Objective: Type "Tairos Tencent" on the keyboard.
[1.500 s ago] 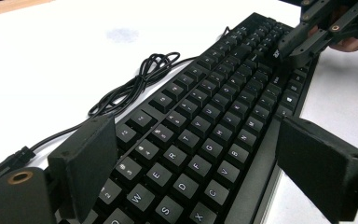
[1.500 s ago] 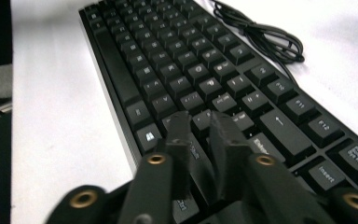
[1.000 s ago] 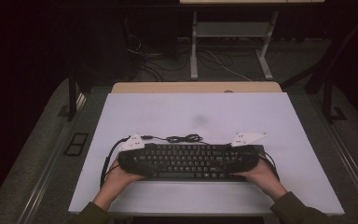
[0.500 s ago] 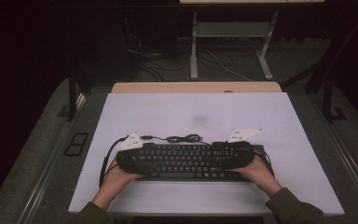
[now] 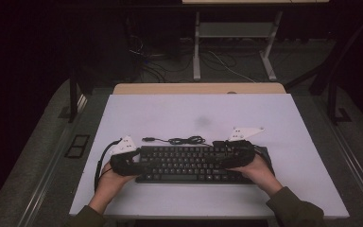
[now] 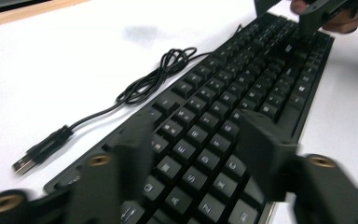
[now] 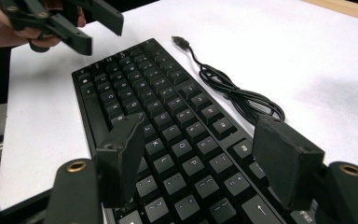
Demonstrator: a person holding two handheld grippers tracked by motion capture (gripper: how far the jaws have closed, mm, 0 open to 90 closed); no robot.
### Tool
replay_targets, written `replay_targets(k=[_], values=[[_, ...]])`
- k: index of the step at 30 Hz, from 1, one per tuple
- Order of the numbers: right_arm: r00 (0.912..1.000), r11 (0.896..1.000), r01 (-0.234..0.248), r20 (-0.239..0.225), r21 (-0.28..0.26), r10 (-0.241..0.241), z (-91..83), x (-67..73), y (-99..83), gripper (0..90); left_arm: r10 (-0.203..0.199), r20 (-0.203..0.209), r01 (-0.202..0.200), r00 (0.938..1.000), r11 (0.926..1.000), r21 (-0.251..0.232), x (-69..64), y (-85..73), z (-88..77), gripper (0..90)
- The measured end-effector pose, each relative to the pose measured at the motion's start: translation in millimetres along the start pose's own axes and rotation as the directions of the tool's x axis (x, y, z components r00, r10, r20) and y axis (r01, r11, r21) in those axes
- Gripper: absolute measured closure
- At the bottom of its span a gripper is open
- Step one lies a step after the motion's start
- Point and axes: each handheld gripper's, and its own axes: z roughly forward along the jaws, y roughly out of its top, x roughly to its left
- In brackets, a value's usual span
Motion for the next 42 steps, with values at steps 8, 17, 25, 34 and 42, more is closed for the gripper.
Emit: replay_targets(k=[8,17,25,34,42], values=[[0.9999,1.000,0.010,-0.005,0.008,-0.010,2.1,1.0,-0.8,33.6,-0.003,-0.007,0.004,1.0000,0.9978,0.065,0.1,-4.8,1.6,80.5],[0.9998,1.000,0.015,-0.010,0.012,-0.015,3.9,1.9,-1.2,33.5,-0.019,-0.015,0.021,0.9997,0.9919,0.125,1.9,-9.6,7.7,89.1],[0.9998,1.000,0.014,-0.011,0.013,-0.014,3.9,2.5,-1.4,33.4,-0.015,-0.013,0.017,0.9998,0.9888,0.149,2.3,-11.8,11.5,89.1],[0.9998,1.000,0.014,-0.011,0.012,-0.014,4.1,2.7,-1.4,33.4,-0.020,-0.018,0.023,0.9996,0.9863,0.163,3.8,-13.9,13.1,89.1],[0.9997,1.000,0.019,-0.013,0.017,-0.019,4.9,3.5,-1.3,33.4,-0.020,-0.019,0.023,0.9996,0.9859,0.166,3.8,-14.2,13.7,89.1]])
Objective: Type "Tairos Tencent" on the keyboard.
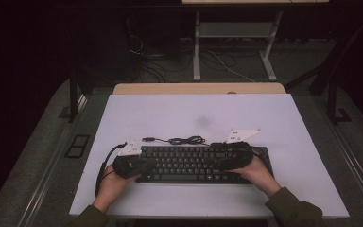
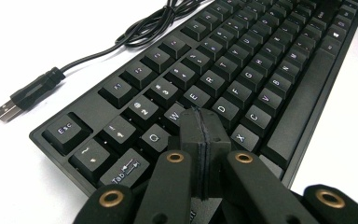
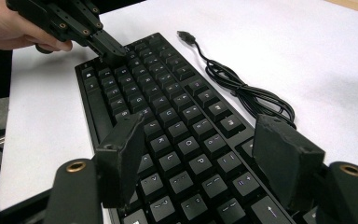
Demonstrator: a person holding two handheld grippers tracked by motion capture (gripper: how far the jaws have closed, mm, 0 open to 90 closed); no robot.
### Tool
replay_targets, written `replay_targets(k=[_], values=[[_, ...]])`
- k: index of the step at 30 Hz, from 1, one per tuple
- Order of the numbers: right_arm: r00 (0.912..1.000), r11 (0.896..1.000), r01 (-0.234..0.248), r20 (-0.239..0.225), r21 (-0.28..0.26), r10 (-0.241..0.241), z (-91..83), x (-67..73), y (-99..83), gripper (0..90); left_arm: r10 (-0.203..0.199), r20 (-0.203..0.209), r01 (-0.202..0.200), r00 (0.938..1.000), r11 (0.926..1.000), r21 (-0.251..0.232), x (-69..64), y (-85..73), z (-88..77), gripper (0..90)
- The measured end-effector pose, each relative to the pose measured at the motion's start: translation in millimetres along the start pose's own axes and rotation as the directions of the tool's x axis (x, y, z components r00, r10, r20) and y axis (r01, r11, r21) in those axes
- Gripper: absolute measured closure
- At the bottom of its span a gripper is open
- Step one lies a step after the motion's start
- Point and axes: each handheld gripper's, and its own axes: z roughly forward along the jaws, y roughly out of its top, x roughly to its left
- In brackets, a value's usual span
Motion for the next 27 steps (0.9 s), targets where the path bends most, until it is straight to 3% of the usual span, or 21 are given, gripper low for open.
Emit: replay_targets(k=[10,18,27], values=[[1.0000,1.000,0.002,0.000,0.000,-0.002,0.6,1.1,0.2,33.5,0.009,0.002,-0.009,1.0000,0.9999,0.012,0.9,-0.4,0.5,89.1],[1.0000,1.000,0.000,0.000,0.002,0.000,1.2,1.4,-0.3,33.5,-0.006,-0.001,0.006,1.0000,0.9999,0.011,1.2,-1.2,1.8,89.2],[1.0000,1.000,0.000,0.001,0.004,0.000,1.5,1.0,-0.7,33.5,0.010,-0.003,-0.010,0.9999,0.9999,0.004,-1.4,2.7,0.2,89.1]])
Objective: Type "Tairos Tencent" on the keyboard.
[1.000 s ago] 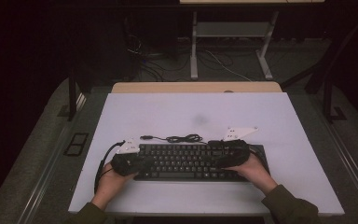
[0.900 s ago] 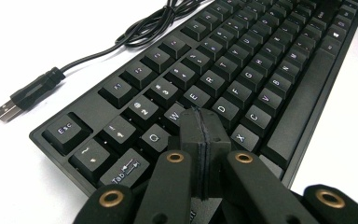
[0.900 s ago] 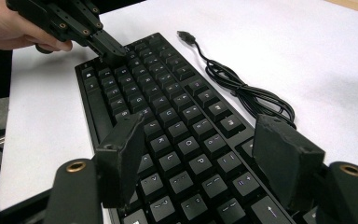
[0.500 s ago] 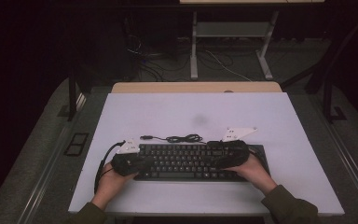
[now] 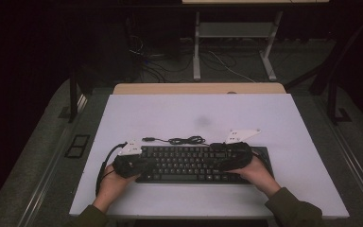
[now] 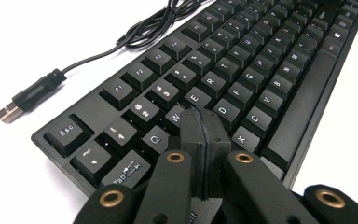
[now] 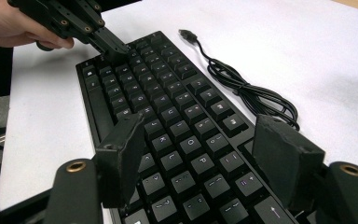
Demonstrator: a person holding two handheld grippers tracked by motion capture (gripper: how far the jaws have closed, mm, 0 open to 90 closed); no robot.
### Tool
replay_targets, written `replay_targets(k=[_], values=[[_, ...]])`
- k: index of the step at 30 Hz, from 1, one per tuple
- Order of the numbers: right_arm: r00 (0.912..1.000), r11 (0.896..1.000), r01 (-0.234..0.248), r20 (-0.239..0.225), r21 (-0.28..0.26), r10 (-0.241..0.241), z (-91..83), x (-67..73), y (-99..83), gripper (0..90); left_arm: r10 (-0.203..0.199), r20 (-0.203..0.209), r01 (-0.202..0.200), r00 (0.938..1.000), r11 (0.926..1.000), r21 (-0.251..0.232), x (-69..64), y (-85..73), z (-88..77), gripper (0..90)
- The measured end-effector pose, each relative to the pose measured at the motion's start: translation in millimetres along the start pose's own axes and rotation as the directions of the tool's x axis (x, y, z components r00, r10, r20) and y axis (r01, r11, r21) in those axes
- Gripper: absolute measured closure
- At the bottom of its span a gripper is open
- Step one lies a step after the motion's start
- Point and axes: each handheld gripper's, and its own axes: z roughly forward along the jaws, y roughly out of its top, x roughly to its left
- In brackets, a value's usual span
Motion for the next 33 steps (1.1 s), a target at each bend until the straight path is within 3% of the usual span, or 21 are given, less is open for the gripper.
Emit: replay_targets(k=[8,12,23,28,33], values=[[1.0000,1.000,0.000,-0.002,0.001,0.000,0.1,-0.2,-0.4,33.5,-0.005,0.008,0.005,1.0000,0.9998,-0.022,-1.8,3.6,-1.5,88.9],[1.0000,1.000,-0.002,-0.002,0.000,0.002,0.4,-0.3,-0.8,33.4,-0.011,0.010,0.011,0.9999,0.9992,-0.039,-2.2,5.6,-2.6,82.9],[1.0000,1.000,0.001,-0.001,0.001,-0.001,1.3,-0.5,-1.6,31.6,-0.001,0.026,0.003,0.9997,0.9981,-0.062,-5.7,11.5,1.6,44.2],[1.0000,1.000,0.000,0.000,0.001,0.000,1.6,-0.8,-1.9,31.6,0.019,-0.006,-0.019,0.9998,0.9974,-0.070,-10.5,14.3,4.6,25.0],[1.0000,1.000,-0.006,0.002,0.002,0.006,1.7,-1.0,-2.0,31.7,0.022,0.000,-0.022,0.9998,0.9970,-0.074,-11.2,14.6,6.5,13.1]])
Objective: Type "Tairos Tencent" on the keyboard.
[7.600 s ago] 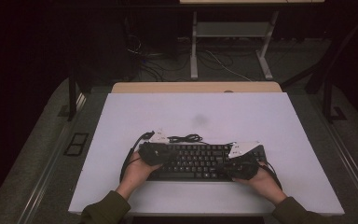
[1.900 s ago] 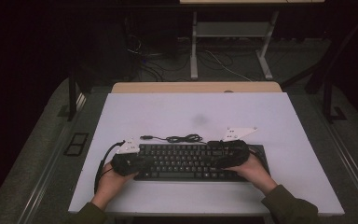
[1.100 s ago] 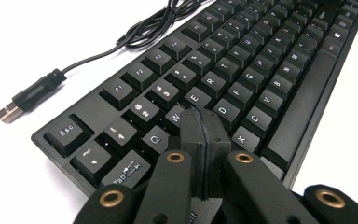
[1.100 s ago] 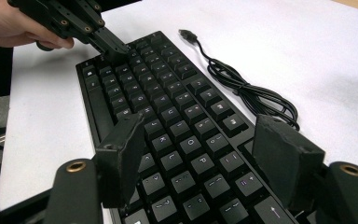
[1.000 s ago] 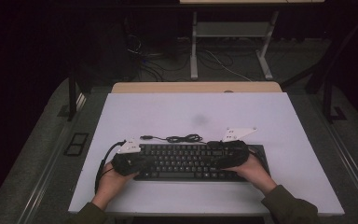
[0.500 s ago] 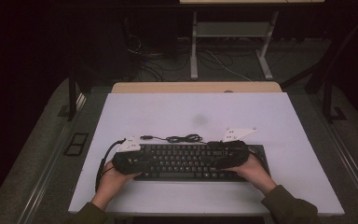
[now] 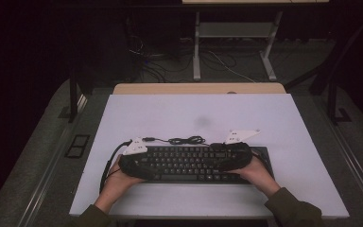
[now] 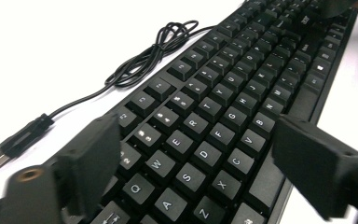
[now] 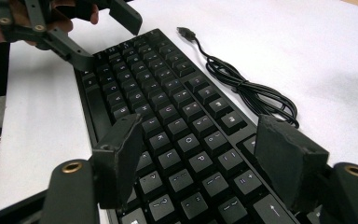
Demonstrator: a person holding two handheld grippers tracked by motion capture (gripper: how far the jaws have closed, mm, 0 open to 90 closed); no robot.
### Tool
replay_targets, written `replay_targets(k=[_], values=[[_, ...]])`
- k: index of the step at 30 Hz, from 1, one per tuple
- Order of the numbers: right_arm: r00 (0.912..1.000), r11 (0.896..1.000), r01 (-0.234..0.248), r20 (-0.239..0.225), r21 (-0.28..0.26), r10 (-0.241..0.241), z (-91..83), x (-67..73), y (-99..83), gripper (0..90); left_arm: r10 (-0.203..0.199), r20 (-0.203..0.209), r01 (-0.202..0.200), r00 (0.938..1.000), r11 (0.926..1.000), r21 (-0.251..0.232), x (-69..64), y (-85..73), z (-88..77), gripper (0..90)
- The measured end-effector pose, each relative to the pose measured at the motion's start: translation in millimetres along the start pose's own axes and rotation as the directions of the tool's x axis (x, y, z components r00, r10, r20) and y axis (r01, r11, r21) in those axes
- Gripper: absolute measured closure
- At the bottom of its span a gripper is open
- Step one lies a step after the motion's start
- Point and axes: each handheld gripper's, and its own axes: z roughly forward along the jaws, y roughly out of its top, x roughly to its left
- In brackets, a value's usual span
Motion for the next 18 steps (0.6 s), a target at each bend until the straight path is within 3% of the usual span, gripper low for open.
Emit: replay_targets(k=[7,18], values=[[0.9999,1.000,-0.010,0.001,0.009,0.010,4.0,0.0,0.4,30.2,-0.006,-0.003,0.006,1.0000,1.0000,-0.002,-2.6,0.7,2.7,2.5],[0.9996,1.000,-0.021,-0.021,0.020,0.022,15.3,-1.2,8.8,36.5,-0.001,0.006,0.001,1.0000,0.9999,0.011,-3.3,0.4,4.5,2.2]])
